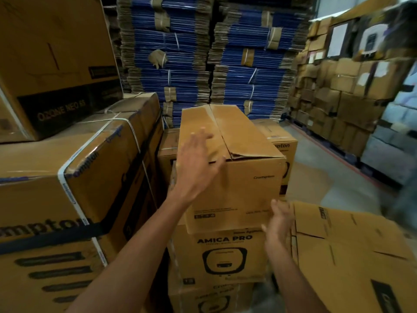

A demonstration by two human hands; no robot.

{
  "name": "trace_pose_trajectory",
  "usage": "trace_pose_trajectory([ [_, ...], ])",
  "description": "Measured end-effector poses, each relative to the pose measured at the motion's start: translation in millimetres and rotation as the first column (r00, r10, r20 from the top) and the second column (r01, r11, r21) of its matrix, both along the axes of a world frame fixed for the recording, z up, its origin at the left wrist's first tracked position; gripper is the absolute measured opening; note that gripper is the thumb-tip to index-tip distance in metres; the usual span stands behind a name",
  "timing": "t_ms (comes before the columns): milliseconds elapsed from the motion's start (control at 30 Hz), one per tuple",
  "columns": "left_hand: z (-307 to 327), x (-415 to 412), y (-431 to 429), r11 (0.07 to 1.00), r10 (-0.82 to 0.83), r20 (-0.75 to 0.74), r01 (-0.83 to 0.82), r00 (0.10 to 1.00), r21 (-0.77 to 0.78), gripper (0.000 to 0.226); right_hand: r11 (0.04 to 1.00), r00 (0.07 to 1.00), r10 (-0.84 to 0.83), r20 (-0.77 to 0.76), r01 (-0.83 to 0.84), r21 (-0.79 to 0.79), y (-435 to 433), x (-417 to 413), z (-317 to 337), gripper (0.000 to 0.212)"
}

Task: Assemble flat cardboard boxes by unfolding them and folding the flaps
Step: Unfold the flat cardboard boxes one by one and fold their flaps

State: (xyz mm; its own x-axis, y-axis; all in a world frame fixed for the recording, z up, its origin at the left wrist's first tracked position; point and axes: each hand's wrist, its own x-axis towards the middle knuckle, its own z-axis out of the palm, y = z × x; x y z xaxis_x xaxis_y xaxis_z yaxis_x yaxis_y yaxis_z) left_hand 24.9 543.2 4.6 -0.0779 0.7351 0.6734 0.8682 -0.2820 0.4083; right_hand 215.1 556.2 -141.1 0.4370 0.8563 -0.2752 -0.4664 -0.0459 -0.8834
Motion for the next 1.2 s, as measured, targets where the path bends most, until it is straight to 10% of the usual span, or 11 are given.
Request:
trace_pose_trajectory([
  [200, -3.7, 35.9, 27.5, 0.940, -0.157, -0.519, -0.033, 0.840, -0.338, 0.085, 0.956, 0.831, 0.155, -0.535, -0.262, -0.130, -14.2, -36.5, -39.1, 0.064],
  [767, 17.0, 40.4, 36.2, 0.959, -0.120, -0.506, -0.031, 0.854, -0.280, 0.080, 0.961, 0.777, 0.236, -0.584, -0.274, 0.025, -5.8, -51.6, -22.4, 0.100],
  [1033, 61.8, 6.4, 34.6, 0.953, -0.163, 0.157, 0.197, 0.974, -0.232, 0.064, 0.954, 0.972, 0.091, -0.216, -0.023, 0.298, 32.3, -5.3, 66.5, 0.093],
  [1200, 12.2, 0.7, 25.4, 0.941, -0.299, 0.699, 0.321, 0.649, 0.105, 0.047, 0.858, 0.945, 0.036, 0.325, -0.196, 0.474, 53.4, 40.0, 154.4, 0.094],
])
